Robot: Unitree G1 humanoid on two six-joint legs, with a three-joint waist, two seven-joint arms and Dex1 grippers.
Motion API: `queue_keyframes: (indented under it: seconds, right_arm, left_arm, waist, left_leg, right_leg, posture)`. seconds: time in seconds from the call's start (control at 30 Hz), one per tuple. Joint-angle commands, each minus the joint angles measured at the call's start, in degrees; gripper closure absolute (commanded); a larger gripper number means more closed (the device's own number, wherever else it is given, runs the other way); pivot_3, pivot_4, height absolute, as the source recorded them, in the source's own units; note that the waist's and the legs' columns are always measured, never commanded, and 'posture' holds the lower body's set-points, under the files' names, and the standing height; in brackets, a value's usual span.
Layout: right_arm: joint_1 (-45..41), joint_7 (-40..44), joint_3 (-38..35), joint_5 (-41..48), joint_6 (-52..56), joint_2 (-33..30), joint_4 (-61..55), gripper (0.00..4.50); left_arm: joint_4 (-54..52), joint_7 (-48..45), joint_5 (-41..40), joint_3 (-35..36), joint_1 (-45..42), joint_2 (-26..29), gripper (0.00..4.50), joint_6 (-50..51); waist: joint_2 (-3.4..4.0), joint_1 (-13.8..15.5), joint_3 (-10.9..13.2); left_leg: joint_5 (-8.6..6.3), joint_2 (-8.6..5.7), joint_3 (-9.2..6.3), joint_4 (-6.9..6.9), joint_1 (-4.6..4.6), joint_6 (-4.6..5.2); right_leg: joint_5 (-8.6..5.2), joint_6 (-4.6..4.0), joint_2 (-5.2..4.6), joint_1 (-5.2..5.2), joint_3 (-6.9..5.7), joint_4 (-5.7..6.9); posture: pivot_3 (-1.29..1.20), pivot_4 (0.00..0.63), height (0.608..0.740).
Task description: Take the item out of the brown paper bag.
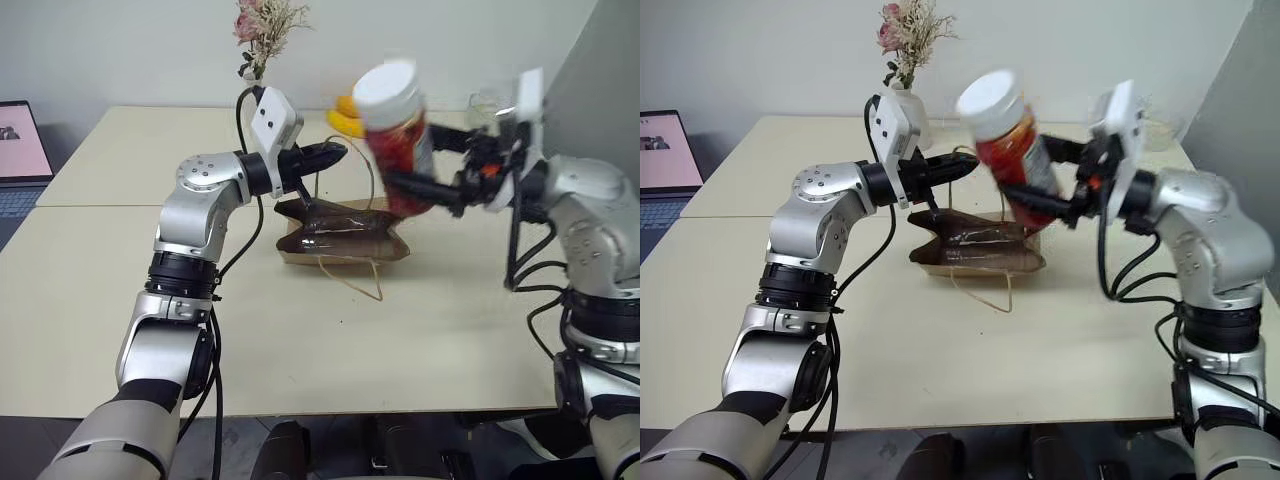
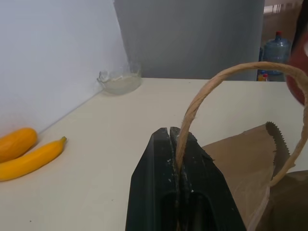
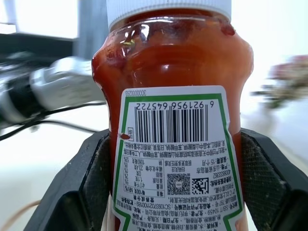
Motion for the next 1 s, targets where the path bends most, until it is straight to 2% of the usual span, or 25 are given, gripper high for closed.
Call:
queue_keyframes:
  seconds: [0.03,0.13,0.2,0.33,0.47,0.53,0.63,0.67,0.73,0.9,1.0]
  right_arm:
    - [-0.68,-0.42,-2.48,-4.82,-6.46,-6.28,1.78,1.27]
    - [3.80,1.09,3.49,-16.01,-17.59,-13.52,7.00,1.27]
    - [5.71,0.50,6.79,-21.62,-24.33,-15.40,11.55,1.27]
    - [7.37,-2.18,14.06,-32.98,-35.37,-16.30,23.30,1.27]
    - [6.71,-5.25,21.36,-43.80,-40.47,-16.53,32.93,1.27]
    - [6.01,-4.81,23.06,-45.98,-41.78,-16.15,34.75,1.27]
    - [5.07,-4.23,23.56,-46.86,-43.04,-15.35,36.43,1.27]
    - [4.81,-4.09,23.42,-46.76,-43.25,-15.13,36.75,0.55]
    - [4.55,-2.52,22.85,-45.68,-42.63,-15.20,36.72,0.03]
    - [6.62,0.88,18.67,-41.66,-38.89,-17.39,30.93,0.03]
    - [9.64,3.52,13.00,-34.96,-33.14,-18.42,22.14,0.03]
  left_arm:
    - [-1.28,0.26,0.03,0.41,-0.85,0.28,4.50,-0.67]
    - [-1.21,0.29,0.22,0.38,-0.67,0.23,4.50,-0.80]
    - [-1.02,0.46,0.38,0.27,-0.79,-0.02,4.50,-0.95]
    - [-0.74,0.77,0.60,0.15,-1.05,-0.68,4.50,-1.42]
    - [-1.38,0.70,0.63,0.14,-0.55,-0.67,4.50,-1.48]
    - [-1.52,0.68,0.61,0.22,-0.43,-0.48,4.50,-1.50]
    - [-1.51,0.73,0.64,0.26,-0.49,-0.39,4.50,-1.54]
    - [-1.51,0.74,0.65,0.25,-0.49,-0.40,4.50,-1.55]
    - [-1.45,0.99,0.80,0.24,-0.48,-0.44,4.50,-1.67]
    - [-1.03,1.09,1.09,0.18,-0.45,-0.52,4.50,-2.07]
    - [-0.41,0.95,1.34,0.13,-0.38,-0.49,4.50,-2.72]
  waist:
    - [0.02,0.00,0.01]
    - [0.02,-0.02,0.01]
    - [0.02,-0.05,0.02]
    - [0.03,-0.40,0.03]
    - [0.08,-0.40,0.06]
    - [0.11,-0.37,0.09]
    - [0.16,-0.41,0.11]
    - [0.16,-0.43,0.12]
    - [0.16,-0.41,0.12]
    - [0.16,-0.16,0.12]
    - [0.16,-0.02,0.12]
  left_leg:
    - [0.00,0.00,0.01,-0.01,0.00,0.01]
    - [-0.02,-0.02,0.05,-0.01,0.00,0.03]
    - [-0.02,-0.02,0.10,-0.01,0.01,0.04]
    - [-0.02,0.03,0.33,-0.01,0.08,0.04]
    - [-0.02,0.04,0.45,0.00,0.06,0.04]
    - [-0.02,0.07,0.44,0.00,0.04,0.03]
    - [-0.02,0.06,0.46,0.00,0.04,0.03]
    - [-0.01,0.06,0.46,0.00,0.04,0.03]
    - [-0.01,0.05,0.45,0.01,0.05,0.03]
    - [-0.01,0.03,0.41,0.01,0.03,0.03]
    - [-0.01,0.02,0.41,0.02,0.02,0.03]
  right_leg:
    - [0.00,0.00,0.00,0.00,0.00,0.00]
    - [-0.09,0.15,0.03,0.00,0.01,-0.03]
    - [-0.17,0.29,0.04,0.03,0.04,-0.05]
    - [-0.17,0.32,0.04,-0.01,0.25,-0.03]
    - [-0.16,0.30,0.05,-0.08,0.28,0.01]
    - [-0.02,0.06,0.05,-0.09,0.26,0.01]
    - [-0.02,0.06,0.09,-0.09,0.29,0.00]
    - [-0.02,0.07,0.11,-0.09,0.30,0.00]
    - [-0.02,0.07,0.14,-0.08,0.29,0.00]
    - [-0.03,0.08,0.21,-0.04,0.26,-0.03]
    - [-0.02,0.09,0.18,-0.04,0.25,-0.03]
  posture:
    - [0.00,0.150,0.740]
    - [0.00,0.150,0.740]
    - [0.00,0.150,0.740]
    - [0.00,0.150,0.740]
    - [0.00,0.150,0.740]
    - [0.00,0.150,0.740]
    - [0.00,0.150,0.740]
    - [0.00,0.150,0.740]
    - [0.00,0.150,0.740]
    - [0.00,0.150,0.740]
    - [0.00,0.150,0.740]
